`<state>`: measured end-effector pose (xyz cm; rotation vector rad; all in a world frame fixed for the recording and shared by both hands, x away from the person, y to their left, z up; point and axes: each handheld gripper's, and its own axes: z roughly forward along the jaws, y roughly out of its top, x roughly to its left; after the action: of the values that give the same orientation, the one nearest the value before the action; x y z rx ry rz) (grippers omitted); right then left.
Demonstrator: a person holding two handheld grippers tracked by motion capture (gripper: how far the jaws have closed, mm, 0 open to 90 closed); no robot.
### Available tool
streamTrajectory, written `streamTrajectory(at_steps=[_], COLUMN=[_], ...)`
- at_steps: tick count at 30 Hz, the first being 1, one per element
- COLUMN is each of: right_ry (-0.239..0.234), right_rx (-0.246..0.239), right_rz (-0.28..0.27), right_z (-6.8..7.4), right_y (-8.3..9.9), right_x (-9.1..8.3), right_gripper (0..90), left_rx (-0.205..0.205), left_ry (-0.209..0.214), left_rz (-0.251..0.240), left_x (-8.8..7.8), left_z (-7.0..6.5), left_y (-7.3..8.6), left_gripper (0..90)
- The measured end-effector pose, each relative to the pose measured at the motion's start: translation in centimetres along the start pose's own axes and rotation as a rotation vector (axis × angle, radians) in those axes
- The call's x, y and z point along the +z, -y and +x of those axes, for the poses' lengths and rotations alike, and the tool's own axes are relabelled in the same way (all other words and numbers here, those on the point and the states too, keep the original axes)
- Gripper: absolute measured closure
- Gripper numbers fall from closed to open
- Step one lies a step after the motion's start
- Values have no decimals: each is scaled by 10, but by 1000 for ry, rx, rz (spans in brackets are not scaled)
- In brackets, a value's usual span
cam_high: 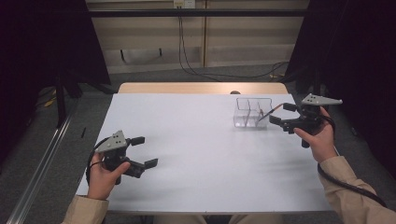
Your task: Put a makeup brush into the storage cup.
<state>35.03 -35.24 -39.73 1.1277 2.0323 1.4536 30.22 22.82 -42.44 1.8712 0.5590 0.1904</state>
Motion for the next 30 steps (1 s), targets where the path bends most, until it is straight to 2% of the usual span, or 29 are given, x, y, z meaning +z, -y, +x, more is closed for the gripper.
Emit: streamTrajectory(at_steps=[15, 30], right_ry=[-35, -68], right_rx=[-26, -30], right_rz=[2, 10], right_z=[16, 31], right_y=[10, 22], right_x=[-2, -4], right_gripper=[52, 48], left_rx=[-4, -4], left_ry=[0, -7], left_rz=[0, -9], left_x=[-1, -5], left_z=[0, -1], left_y=[0, 1], left_gripper=[4, 4])
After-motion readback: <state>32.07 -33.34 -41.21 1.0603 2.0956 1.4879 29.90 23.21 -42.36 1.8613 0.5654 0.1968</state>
